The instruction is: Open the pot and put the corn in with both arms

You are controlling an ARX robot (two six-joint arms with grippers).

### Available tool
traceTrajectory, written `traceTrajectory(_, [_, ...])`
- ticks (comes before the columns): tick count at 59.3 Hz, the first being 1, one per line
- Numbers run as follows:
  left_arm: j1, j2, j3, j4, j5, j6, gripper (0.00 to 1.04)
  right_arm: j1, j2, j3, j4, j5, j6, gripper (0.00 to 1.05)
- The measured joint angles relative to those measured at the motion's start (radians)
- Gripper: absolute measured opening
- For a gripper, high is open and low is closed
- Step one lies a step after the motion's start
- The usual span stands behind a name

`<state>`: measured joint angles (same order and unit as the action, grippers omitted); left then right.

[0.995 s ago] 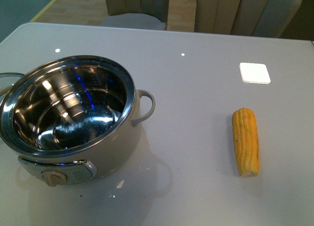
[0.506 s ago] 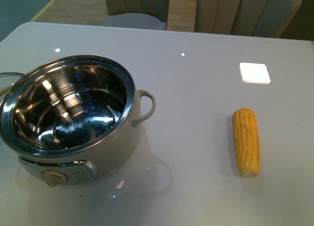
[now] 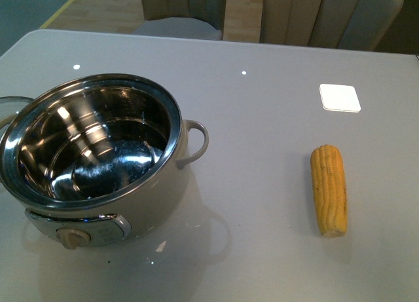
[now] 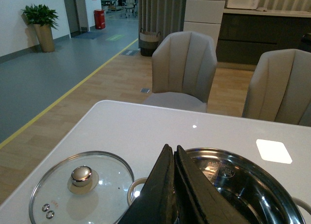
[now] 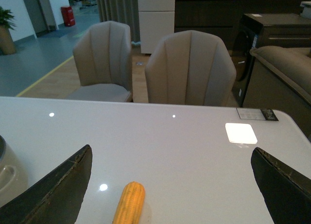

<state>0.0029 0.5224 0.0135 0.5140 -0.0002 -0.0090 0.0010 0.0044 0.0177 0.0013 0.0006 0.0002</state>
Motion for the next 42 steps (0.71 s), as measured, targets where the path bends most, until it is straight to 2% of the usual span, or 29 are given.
traceTrajectory(42, [0.000,-0.307,0.000,-0.299,0.000,0.000,0.03,0.000,0.000,0.000,0.000,0.000,0.000,0.96])
